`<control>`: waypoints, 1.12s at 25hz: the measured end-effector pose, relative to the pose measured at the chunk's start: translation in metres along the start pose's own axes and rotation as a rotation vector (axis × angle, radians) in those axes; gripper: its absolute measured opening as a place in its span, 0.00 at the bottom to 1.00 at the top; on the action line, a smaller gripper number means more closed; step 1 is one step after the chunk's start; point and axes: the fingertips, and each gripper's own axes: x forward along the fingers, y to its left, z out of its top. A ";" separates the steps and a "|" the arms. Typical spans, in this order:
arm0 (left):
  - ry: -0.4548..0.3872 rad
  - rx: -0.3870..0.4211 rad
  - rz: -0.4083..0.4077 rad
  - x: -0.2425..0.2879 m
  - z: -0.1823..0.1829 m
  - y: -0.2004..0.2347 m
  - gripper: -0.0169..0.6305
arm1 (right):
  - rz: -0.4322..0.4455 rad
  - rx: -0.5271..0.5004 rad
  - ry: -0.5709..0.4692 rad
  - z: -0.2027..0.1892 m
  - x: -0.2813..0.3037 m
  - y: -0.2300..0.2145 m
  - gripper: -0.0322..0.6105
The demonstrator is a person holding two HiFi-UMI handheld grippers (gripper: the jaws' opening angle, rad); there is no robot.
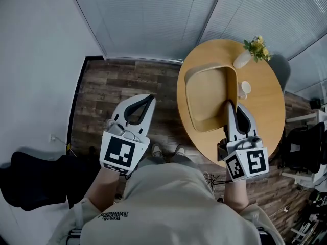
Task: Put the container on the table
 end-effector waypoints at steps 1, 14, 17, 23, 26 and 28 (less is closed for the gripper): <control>0.000 0.001 0.001 0.001 0.001 -0.002 0.06 | 0.005 0.005 -0.001 0.000 0.000 -0.001 0.10; 0.021 0.021 0.052 0.021 0.019 -0.024 0.06 | 0.060 -0.001 0.004 0.001 0.002 -0.035 0.10; 0.029 0.014 0.053 0.026 0.018 -0.027 0.06 | 0.069 0.008 0.006 -0.002 0.003 -0.041 0.10; 0.049 0.031 0.091 0.032 0.016 -0.021 0.06 | 0.077 0.010 -0.004 -0.001 0.008 -0.051 0.10; 0.047 0.041 0.099 0.036 0.017 -0.016 0.06 | 0.080 0.004 -0.008 0.001 0.011 -0.055 0.10; 0.044 0.037 0.101 0.039 0.018 -0.013 0.06 | 0.087 -0.004 -0.007 0.002 0.015 -0.055 0.10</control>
